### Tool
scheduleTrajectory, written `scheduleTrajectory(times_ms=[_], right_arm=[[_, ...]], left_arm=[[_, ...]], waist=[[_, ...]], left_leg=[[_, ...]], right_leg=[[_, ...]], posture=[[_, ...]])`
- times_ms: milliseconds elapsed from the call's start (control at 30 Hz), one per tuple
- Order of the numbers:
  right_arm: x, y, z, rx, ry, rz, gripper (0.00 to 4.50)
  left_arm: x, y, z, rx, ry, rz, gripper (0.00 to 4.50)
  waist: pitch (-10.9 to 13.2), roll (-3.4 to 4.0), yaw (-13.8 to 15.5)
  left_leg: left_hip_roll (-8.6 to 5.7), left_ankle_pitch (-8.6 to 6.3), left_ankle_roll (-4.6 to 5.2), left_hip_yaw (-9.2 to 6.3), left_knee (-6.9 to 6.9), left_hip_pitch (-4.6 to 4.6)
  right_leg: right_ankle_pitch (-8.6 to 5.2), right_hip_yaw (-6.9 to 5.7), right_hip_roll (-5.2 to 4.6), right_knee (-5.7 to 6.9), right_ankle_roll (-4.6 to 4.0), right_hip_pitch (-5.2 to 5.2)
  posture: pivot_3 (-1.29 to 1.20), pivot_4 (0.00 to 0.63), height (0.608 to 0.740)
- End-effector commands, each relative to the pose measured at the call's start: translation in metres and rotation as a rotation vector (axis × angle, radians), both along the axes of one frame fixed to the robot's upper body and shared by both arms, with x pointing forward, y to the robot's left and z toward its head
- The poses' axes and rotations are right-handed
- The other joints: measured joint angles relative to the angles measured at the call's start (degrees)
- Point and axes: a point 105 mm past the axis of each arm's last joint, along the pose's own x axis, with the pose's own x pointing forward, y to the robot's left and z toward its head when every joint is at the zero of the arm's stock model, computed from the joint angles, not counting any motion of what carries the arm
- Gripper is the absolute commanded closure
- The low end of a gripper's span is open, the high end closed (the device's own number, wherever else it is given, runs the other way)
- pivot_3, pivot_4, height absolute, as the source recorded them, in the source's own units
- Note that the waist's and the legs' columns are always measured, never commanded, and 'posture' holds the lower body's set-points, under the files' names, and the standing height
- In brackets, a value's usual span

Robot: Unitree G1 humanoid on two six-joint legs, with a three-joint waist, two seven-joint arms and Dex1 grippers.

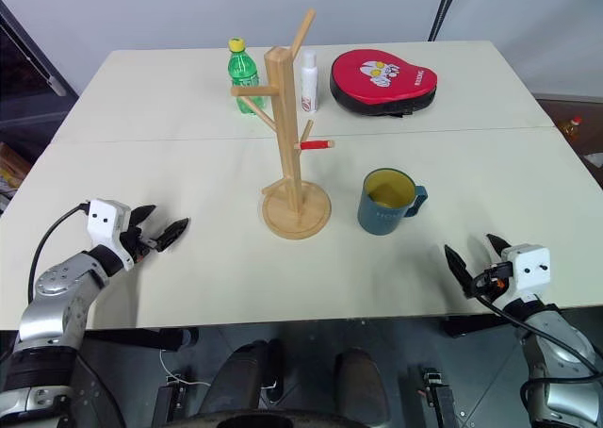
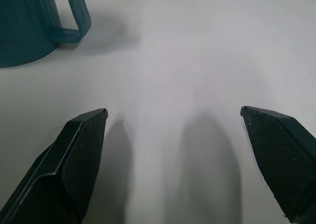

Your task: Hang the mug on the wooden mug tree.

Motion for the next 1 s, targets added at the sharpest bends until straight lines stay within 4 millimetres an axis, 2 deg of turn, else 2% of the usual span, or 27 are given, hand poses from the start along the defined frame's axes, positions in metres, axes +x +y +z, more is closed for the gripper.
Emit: scheduleTrajectory(times_ms=[33, 233, 300, 400, 467, 500, 667, 800, 1000], right_arm=[[0.004, 0.006, 0.018, -0.025, -0.058, 0.012, 0.02], [0.005, 0.007, 0.023, -0.036, -0.061, 0.004, 0.02], [0.005, 0.008, 0.025, -0.041, -0.063, 0.0, 0.02], [0.006, 0.011, 0.027, -0.041, -0.066, 0.0, 0.02], [0.007, 0.015, 0.028, -0.035, -0.069, 0.003, 0.02], [0.008, 0.017, 0.028, -0.03, -0.069, 0.011, 0.02], [0.009, 0.02, 0.029, -0.033, -0.081, 0.028, 0.02], [0.01, 0.022, 0.031, -0.034, -0.101, 0.049, 0.02], [0.021, 0.025, 0.038, -0.04, -0.14, 0.067, 0.02]], left_arm=[[0.002, 0.001, 0.007, -0.003, -0.031, 0.005, 0.0], [0.002, 0.0, 0.007, -0.025, -0.036, 0.008, 0.0], [0.001, -0.008, 0.008, -0.036, -0.038, -0.018, 0.0], [0.0, -0.028, 0.015, -0.053, -0.065, -0.101, 0.0], [-0.006, -0.051, 0.024, -0.082, -0.097, -0.208, 0.0], [-0.014, -0.07, 0.029, -0.098, -0.106, -0.307, 0.0], [-0.05, -0.128, 0.033, -0.069, -0.081, -0.664, 0.0], [-0.059, -0.152, 0.039, -0.065, -0.092, -0.782, 0.0], [-0.063, -0.167, 0.042, -0.046, -0.093, -0.875, 0.0]], waist=[[0.0, 0.0, 0.0], [0.0, 0.0, 0.0], [0.0, 0.01, 0.0], [0.0, 0.01, 0.1], [0.0, 0.01, 0.1], [0.0, 0.0, 0.1], [0.0, 0.08, 0.0], [-0.1, 0.17, 0.0], [-0.1, 0.19, 0.0]], left_leg=[[0.0, 0.0, 0.0, 0.0, 0.0, 0.0], [-0.02, 0.0, 0.0, 0.01, -0.02, -0.01], [-0.02, 0.0, 0.0, 0.01, -0.02, -0.01], [-0.03, 0.0, 0.0, 0.01, -0.03, -0.02], [-0.03, 0.0, 0.0, 0.01, -0.02, -0.04], [-0.03, 0.0, 0.01, 0.01, -0.03, -0.05], [-0.04, 0.0, 0.01, 0.04, -0.08, -0.04], [-0.04, 0.0, 0.03, 0.05, -0.06, -0.03], [-0.07, 0.01, 0.04, 0.07, -0.04, -0.02]], right_leg=[[0.0, 0.0, 0.0, 0.0, 0.0, 0.0], [0.0, 0.0, -0.03, -0.02, 0.0, -0.01], [0.0, 0.0, -0.03, -0.02, 0.0, -0.01], [0.0, 0.0, -0.04, -0.04, 0.0, 0.0], [0.0, 0.0, -0.05, -0.06, 0.0, -0.01], [0.0, 0.0, -0.05, -0.07, 0.0, 0.0], [-0.08, 0.01, -0.06, -0.12, -0.15, 0.0], [-0.08, 0.01, -0.06, -0.11, -0.17, 0.02], [-0.05, 0.01, -0.03, -0.1, -0.11, 0.03]], posture=[[0.0, 0.15, 0.74], [0.0, 0.15, 0.74], [0.0, 0.15, 0.74], [0.0, 0.15, 0.74], [0.0, 0.15, 0.74], [0.0, 0.15, 0.74], [0.0, 0.15, 0.74], [0.0, 0.15, 0.74], [0.0, 0.15, 0.74]])
